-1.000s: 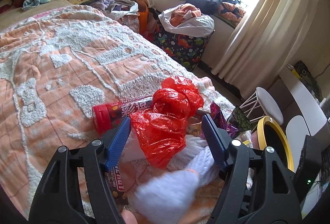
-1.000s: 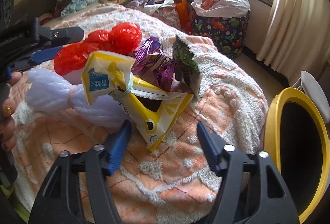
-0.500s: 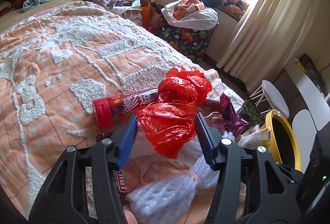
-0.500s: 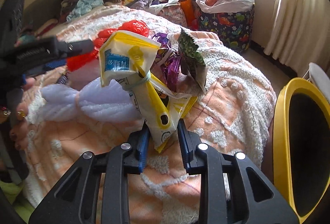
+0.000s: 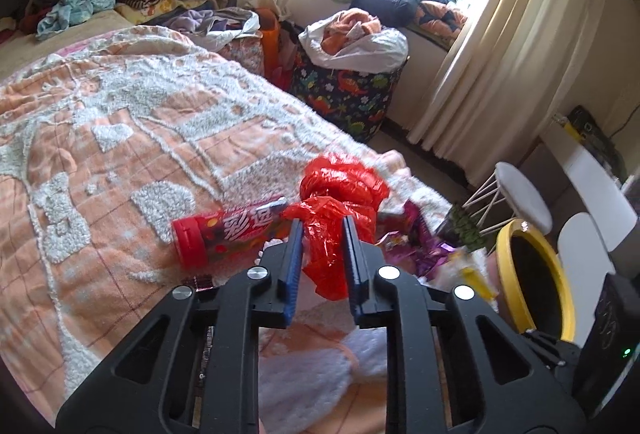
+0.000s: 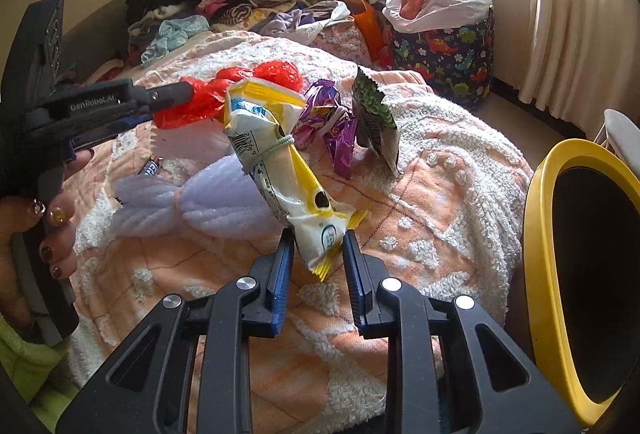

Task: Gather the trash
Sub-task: 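Lift the red bag with left tool while right tool lifts the yellow wrapper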

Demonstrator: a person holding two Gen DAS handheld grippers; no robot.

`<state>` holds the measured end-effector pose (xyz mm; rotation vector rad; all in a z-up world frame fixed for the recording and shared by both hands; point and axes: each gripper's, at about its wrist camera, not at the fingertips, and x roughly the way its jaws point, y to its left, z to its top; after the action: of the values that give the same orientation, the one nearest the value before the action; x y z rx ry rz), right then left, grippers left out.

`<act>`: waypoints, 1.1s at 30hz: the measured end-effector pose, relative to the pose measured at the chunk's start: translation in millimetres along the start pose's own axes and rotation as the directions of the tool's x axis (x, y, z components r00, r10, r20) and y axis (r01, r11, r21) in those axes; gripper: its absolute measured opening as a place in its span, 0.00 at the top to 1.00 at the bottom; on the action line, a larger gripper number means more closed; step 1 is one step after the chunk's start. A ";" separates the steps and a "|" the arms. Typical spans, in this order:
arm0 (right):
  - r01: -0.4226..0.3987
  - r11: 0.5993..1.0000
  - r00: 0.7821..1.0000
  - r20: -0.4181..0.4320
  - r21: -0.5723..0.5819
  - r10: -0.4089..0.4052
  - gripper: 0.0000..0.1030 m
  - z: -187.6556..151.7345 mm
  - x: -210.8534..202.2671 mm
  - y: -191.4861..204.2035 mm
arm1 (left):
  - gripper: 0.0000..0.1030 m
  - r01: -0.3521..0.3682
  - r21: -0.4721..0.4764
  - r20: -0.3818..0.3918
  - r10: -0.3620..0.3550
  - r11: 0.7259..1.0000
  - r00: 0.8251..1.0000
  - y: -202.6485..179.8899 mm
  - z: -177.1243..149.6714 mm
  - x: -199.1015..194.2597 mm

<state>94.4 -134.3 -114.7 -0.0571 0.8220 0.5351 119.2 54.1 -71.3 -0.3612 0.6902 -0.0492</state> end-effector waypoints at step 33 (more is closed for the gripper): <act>-0.064 0.995 0.994 0.089 0.073 0.058 0.96 -9.3 -39.0 -24.8 | 0.90 0.006 0.133 -0.089 0.006 0.991 0.996 -38.6 -1.7 -3.1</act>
<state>78.1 -174.9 -97.3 0.0606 0.7607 0.5599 118.6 18.0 -57.4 -0.2317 0.7711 -0.1114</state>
